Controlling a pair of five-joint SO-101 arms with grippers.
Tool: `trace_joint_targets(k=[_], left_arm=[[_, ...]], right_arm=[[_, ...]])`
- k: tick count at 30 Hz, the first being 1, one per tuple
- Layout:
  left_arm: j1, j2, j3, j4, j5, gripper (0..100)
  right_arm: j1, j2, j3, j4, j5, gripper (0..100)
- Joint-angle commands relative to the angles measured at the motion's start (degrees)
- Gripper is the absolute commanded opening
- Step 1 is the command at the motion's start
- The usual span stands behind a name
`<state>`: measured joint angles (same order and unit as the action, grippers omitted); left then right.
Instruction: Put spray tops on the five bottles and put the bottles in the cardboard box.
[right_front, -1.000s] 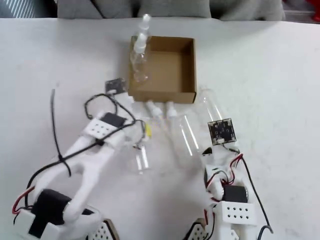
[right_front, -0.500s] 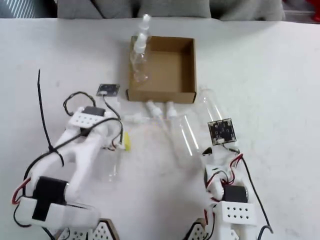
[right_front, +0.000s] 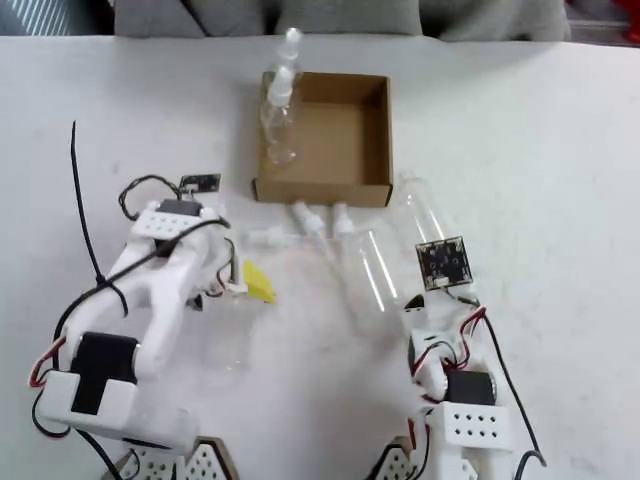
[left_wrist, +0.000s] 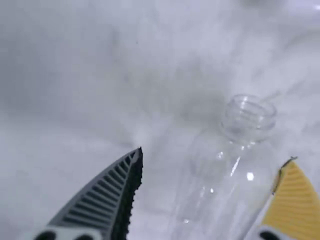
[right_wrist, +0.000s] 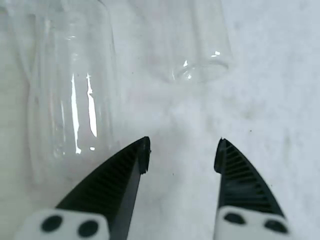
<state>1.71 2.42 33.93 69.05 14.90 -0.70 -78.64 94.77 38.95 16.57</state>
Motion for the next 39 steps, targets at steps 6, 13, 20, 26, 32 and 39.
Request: trace_joint_targets(k=[6,13,20,26,32,39], left_arm=[[-0.13,0.04,-10.02,8.70,-1.05,40],[0.22,0.22,-15.65,12.57,-3.52,16],[5.05,0.22,-16.62,18.11,-2.46,25],[4.62,-0.13,-16.70,22.15,5.89,28],[3.38,-0.31,-16.35,22.77,7.30,28],[6.20,0.31,-9.41,16.44,5.01,28]], right_arm=[[-0.31,-0.57,-0.44,-1.10,0.44,18.7],[-0.31,-0.57,-0.44,-1.10,0.44,18.7],[-0.31,-0.57,-0.44,-1.19,0.44,18.7],[-0.31,-0.57,-0.44,-1.19,0.44,18.7],[-0.31,-0.57,-0.44,-1.19,2.46,18.7],[-0.31,-0.57,-0.44,-1.19,3.16,18.7]])
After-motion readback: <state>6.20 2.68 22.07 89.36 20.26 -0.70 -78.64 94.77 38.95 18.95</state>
